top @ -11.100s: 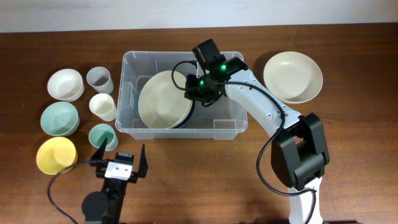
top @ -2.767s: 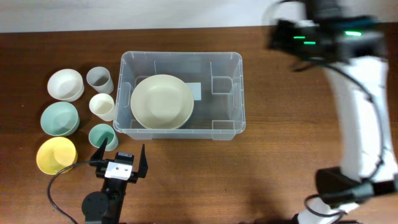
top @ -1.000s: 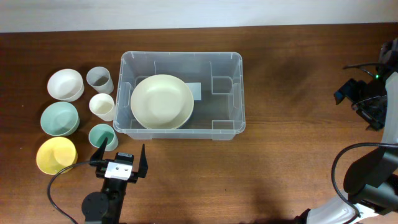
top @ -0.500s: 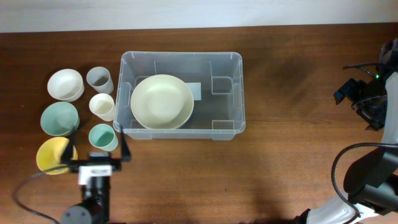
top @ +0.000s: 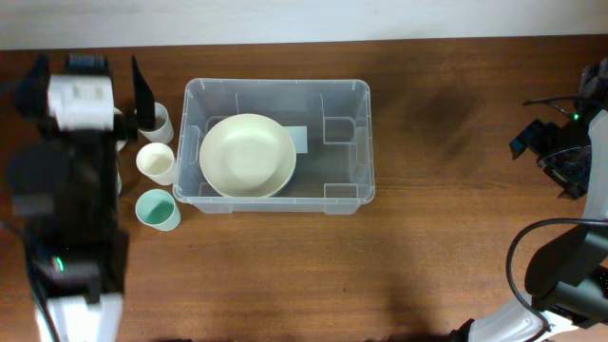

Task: Pack container
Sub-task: 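Move the left gripper over the mint green bowl at left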

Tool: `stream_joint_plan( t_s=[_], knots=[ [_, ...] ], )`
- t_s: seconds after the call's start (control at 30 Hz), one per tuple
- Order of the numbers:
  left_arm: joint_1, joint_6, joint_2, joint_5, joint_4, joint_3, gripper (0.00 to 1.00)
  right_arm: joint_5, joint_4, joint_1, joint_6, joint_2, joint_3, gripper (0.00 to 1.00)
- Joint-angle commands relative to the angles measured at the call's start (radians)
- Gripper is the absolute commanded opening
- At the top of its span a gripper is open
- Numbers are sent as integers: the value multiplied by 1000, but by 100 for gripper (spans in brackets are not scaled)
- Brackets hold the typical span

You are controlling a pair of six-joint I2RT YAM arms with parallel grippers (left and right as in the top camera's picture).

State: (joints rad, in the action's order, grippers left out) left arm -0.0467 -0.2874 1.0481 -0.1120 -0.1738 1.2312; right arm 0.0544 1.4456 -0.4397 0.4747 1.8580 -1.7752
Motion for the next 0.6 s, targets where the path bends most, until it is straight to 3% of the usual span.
stream_joint_plan(
  t_s=[0.0,0.07,0.13,0.3,0.43,0.57],
  knots=[
    [-56,128,178,-227,-342,305,100,2,1,1,4,3,6,99],
    [-102,170,275,-232,-550,453,100,2,0,1,4,3,6,99],
    [-138,183,356,-206,-660,543,100,2,0,1,4,3,6,99],
    [-154,183,477,-135,-748,554,100,2,0,1,4,3,6,99],
    [-204,439,586,-225,-778,554,100,2,0,1,4,3,6,99],
    [-326,534,680,-75,-795,554,100,2,1,1,4,3,6,99]
  ],
)
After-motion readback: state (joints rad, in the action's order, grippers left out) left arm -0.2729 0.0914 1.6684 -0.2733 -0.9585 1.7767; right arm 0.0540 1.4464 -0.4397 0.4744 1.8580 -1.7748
